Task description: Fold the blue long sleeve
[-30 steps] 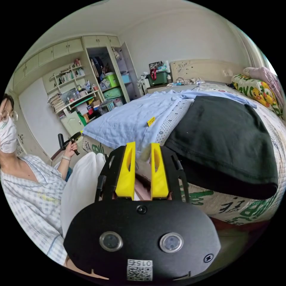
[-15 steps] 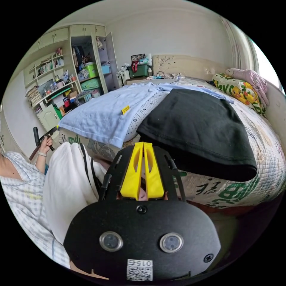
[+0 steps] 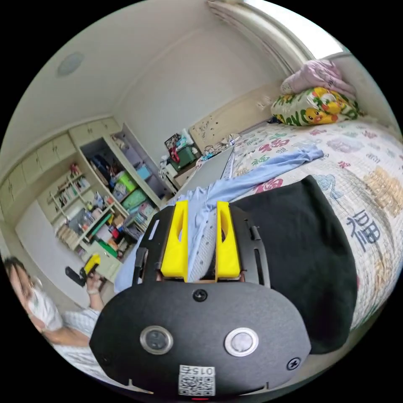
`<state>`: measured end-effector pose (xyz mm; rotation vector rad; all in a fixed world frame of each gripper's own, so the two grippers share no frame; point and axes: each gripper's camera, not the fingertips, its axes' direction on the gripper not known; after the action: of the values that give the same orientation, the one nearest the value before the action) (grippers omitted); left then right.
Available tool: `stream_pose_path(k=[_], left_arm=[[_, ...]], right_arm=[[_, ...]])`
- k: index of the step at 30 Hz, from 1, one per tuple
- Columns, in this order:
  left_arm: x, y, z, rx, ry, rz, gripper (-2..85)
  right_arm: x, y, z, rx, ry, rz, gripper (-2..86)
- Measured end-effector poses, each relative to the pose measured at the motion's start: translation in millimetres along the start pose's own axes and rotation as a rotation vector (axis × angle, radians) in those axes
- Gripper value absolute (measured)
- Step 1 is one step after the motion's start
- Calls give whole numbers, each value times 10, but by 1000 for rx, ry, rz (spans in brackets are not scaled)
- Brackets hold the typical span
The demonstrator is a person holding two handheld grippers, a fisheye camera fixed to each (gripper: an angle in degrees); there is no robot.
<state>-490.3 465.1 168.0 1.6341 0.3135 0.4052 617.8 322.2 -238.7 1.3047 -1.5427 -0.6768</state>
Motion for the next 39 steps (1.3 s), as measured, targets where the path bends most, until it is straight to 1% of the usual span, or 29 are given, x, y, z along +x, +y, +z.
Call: stream_pose_path(k=[1, 3, 4, 6, 9, 10, 11, 12, 13, 15, 16, 18, 22, 24, 26, 29, 31, 32, 34, 37, 39], left_arm=[[1, -180, 236, -13, 53, 38, 54], [15, -791, 1158, -51, 200, 143, 51], [23, -910, 1385, -68, 224, 160, 48], [74, -1211, 2209, -162, 304, 192, 38], [156, -1205, 2834, -219, 323, 177, 30], [170, -1197, 2920, -246, 322, 176, 30], [200, -1241, 2998, -315, 297, 191, 32], [222, -1231, 3024, -347, 286, 207, 35], [233, -1223, 3030, -352, 270, 217, 37], [230, -1242, 3038, -353, 183, 203, 42], [230, -1248, 3041, -352, 183, 207, 43], [199, -1268, 3081, -360, 197, 210, 49], [134, -1274, 3049, -325, 200, 201, 52], [117, -1274, 3075, -330, 193, 198, 50], [133, -1265, 3094, -336, 184, 208, 47], [157, -1222, 3077, -328, 166, 226, 40], [146, -1188, 3062, -321, 163, 227, 34], [131, -1164, 3059, -321, 160, 223, 30], [111, -1121, 3051, -320, 159, 220, 27], [114, -1029, 3031, -319, 159, 234, 24], [137, -939, 3024, -328, 155, 255, 22]], right_arm=[[88, -166, 77, 4, -10, 43, 111], [394, -723, 308, 66, -11, 175, 114], [454, -837, 358, 87, 3, 195, 114], [657, -1267, 604, 125, 114, 256, 118], [955, -1725, 970, 142, 195, 332, 130], [1024, -1804, 1045, 147, 202, 349, 132], [1164, -1948, 1198, 159, 221, 386, 135], [1304, -2075, 1353, 173, 241, 422, 137], [1373, -2131, 1432, 180, 250, 438, 140], [1638, -2307, 1761, 183, 289, 479, 147], [1698, -2332, 1848, 173, 306, 482, 148], [1808, -2372, 2014, 199, 369, 484, 115], [1745, -2526, 2163, 146, 352, 428, 71], [1604, -2498, 2161, 188, 394, 408, 35], [1499, -2453, 2153, 223, 401, 380, 25], [1407, -2293, 2074, 307, 405, 400, 40], [1450, -2153, 1994, 361, 415, 480, 80], [1521, -2084, 1985, 362, 384, 522, 115], [1572, -2029, 2009, 345, 355, 544, 119], [1488, -2048, 2198, 267, 414, 505, 118], [1314, -2052, 2426, 186, 489, 428, 114]])
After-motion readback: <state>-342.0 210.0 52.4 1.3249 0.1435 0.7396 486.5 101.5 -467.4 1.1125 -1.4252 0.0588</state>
